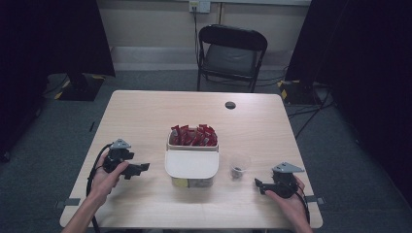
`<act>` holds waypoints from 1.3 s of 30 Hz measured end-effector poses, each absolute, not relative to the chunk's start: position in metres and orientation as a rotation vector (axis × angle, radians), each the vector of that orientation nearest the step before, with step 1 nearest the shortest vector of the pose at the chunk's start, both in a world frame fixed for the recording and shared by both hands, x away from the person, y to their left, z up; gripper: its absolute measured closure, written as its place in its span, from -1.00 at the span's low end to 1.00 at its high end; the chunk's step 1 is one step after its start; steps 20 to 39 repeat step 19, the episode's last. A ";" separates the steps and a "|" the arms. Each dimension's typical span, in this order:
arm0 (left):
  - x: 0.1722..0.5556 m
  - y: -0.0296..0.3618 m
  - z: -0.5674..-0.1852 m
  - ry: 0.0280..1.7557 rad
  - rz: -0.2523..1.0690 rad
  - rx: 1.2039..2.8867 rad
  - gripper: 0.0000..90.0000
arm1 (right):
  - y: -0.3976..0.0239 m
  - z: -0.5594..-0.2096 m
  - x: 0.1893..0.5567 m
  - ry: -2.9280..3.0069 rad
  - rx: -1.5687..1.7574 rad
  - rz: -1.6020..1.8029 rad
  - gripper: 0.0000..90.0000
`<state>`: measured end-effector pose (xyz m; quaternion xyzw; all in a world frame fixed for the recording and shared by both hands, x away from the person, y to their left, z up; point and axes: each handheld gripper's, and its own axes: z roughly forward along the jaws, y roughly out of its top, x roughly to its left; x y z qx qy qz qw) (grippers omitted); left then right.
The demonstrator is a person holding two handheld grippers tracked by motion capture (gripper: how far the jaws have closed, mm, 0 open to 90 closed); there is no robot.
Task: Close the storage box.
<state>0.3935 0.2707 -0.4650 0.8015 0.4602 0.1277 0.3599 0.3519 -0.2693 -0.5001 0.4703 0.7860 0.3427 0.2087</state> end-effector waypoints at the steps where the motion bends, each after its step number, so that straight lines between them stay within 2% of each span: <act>1: 0.393 0.272 -0.468 1.198 0.346 2.059 -0.65 | -0.269 -0.500 0.352 2.188 1.307 0.954 -0.69; 9: 0.388 0.266 -0.493 1.176 0.442 2.148 -0.67 | -0.269 -0.500 0.352 2.188 1.307 0.954 -0.69; 13: 0.383 0.264 -0.498 1.147 0.481 2.114 -0.68 | -0.269 -0.500 0.352 2.188 1.306 0.954 -0.69; 15: 0.383 0.267 -0.502 1.127 0.499 2.099 -0.78 | -0.269 -0.500 0.352 2.188 1.306 0.953 -0.69; 39: 0.383 0.265 -0.502 1.139 0.499 2.088 -0.82 | -0.269 -0.500 0.352 2.183 1.306 0.951 -0.69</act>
